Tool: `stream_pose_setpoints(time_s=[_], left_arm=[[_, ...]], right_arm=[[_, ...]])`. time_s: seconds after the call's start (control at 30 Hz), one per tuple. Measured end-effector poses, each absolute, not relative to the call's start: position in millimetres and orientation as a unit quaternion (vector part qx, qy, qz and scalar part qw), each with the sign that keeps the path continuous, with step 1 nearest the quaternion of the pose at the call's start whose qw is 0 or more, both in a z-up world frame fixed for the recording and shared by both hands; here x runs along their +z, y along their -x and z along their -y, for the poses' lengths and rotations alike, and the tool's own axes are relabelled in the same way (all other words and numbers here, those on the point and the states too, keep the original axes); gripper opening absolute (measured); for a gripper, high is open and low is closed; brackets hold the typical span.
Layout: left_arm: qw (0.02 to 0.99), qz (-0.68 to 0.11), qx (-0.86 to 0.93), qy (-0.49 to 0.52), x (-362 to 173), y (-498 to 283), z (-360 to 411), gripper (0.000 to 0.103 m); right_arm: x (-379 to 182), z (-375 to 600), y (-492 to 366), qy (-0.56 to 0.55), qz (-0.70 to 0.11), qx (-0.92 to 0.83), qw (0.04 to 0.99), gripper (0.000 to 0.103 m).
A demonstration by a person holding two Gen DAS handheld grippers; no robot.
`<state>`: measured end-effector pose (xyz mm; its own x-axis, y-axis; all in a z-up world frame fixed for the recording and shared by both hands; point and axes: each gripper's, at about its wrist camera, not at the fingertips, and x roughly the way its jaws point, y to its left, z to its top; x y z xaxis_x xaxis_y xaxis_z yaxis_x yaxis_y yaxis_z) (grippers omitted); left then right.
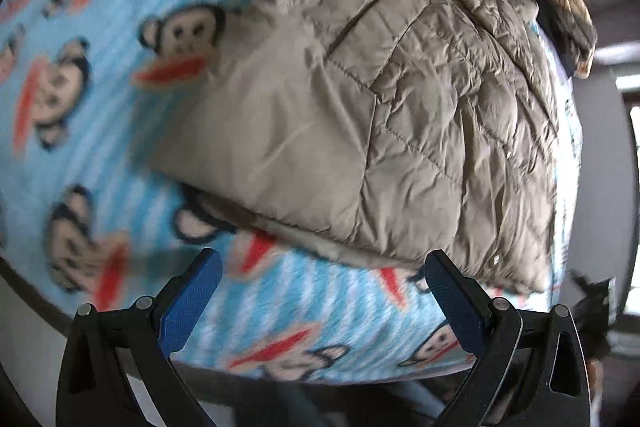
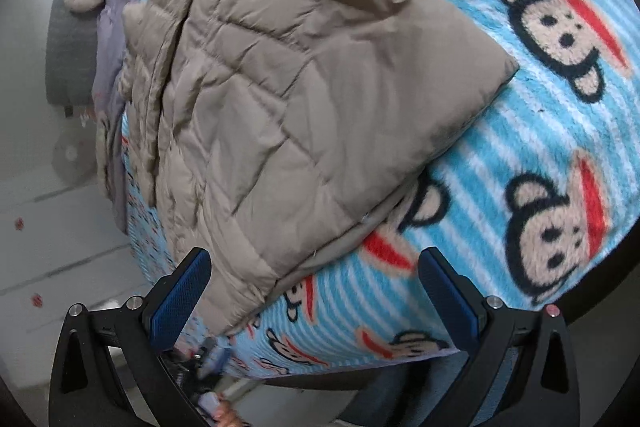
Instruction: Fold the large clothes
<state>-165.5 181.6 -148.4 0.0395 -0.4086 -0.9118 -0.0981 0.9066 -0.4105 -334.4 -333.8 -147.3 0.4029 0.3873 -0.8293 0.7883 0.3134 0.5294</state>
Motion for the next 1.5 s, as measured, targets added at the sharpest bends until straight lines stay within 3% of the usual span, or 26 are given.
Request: stream_pose_setpoints(time_s=[0.2,0.43,0.5,0.57,0.6,0.67,0.7,0.83,1.23,1.37,1.5], left_arm=[[0.690,-0.673,-0.109,0.245,-165.7,147.6,-171.3,0.102],[0.693,-0.677,-0.105,0.227,-180.5,124.7,-142.1,0.101],[0.703,-0.670,-0.096,0.219,-178.3,122.9,-138.1,0.075],[0.713,-0.661,-0.084,0.218,-174.3,121.9,-138.9,0.028],[0.716,-0.656,-0.085,0.226,-172.9,121.2,-141.6,0.021],[0.722,-0.646,-0.083,0.232,-164.7,120.1,-146.4,0.016],[0.729,-0.640,-0.082,0.230,-156.5,119.0,-147.1,0.013],[0.748,-0.613,-0.088,0.237,-120.5,110.5,-150.3,0.013],[0.848,-0.474,-0.103,0.215,21.1,5.3,-101.4,0.013],[0.867,-0.455,-0.104,0.173,46.4,-49.3,-80.7,0.013],[0.869,-0.468,-0.098,0.126,36.0,-102.7,-63.0,0.013]], right_arm=[[-168.2,350.6,336.2,-0.588,-0.510,-0.161,0.607,0.103],[-186.6,366.9,324.6,-0.625,-0.470,-0.152,0.605,0.103],[-192.7,369.2,320.7,-0.636,-0.466,-0.152,0.596,0.103],[-194.5,370.0,319.1,-0.643,-0.463,-0.145,0.593,0.100],[-194.9,370.8,319.4,-0.644,-0.464,-0.143,0.592,0.092],[-196.6,373.0,322.6,-0.636,-0.471,-0.154,0.591,0.050],[-197.7,374.9,323.3,-0.628,-0.485,-0.168,0.586,0.017],[-183.0,379.5,315.6,-0.597,-0.498,-0.149,0.611,0.010],[-30.2,389.9,162.0,-0.366,-0.497,-0.026,0.786,0.010],[7.3,403.7,87.6,-0.334,-0.475,-0.007,0.814,0.009],[4.1,424.3,21.2,-0.354,-0.475,-0.008,0.806,0.009]])
